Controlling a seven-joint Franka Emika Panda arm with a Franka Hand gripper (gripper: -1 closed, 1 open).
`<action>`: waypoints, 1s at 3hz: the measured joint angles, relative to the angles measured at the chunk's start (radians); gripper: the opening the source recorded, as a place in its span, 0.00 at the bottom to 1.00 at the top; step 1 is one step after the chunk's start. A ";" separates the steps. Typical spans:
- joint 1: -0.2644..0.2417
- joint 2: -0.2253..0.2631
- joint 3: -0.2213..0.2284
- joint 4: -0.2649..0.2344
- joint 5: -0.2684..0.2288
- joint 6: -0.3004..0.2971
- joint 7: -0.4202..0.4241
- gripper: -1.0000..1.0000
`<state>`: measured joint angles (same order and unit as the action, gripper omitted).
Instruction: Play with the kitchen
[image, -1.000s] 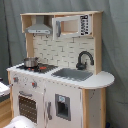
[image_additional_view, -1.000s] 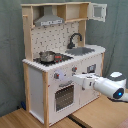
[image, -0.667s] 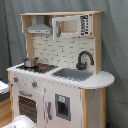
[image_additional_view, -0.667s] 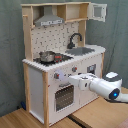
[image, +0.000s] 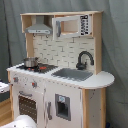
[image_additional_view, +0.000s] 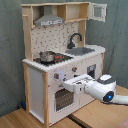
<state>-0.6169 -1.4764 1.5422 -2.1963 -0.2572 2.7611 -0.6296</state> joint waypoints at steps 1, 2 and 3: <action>-0.077 0.005 -0.001 0.004 0.002 0.064 -0.014 1.00; -0.161 0.005 -0.002 0.069 0.002 0.072 -0.013 1.00; -0.242 0.005 0.013 0.131 0.002 0.092 -0.013 1.00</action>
<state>-0.8591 -1.4711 1.5549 -2.0650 -0.2549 2.8532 -0.6423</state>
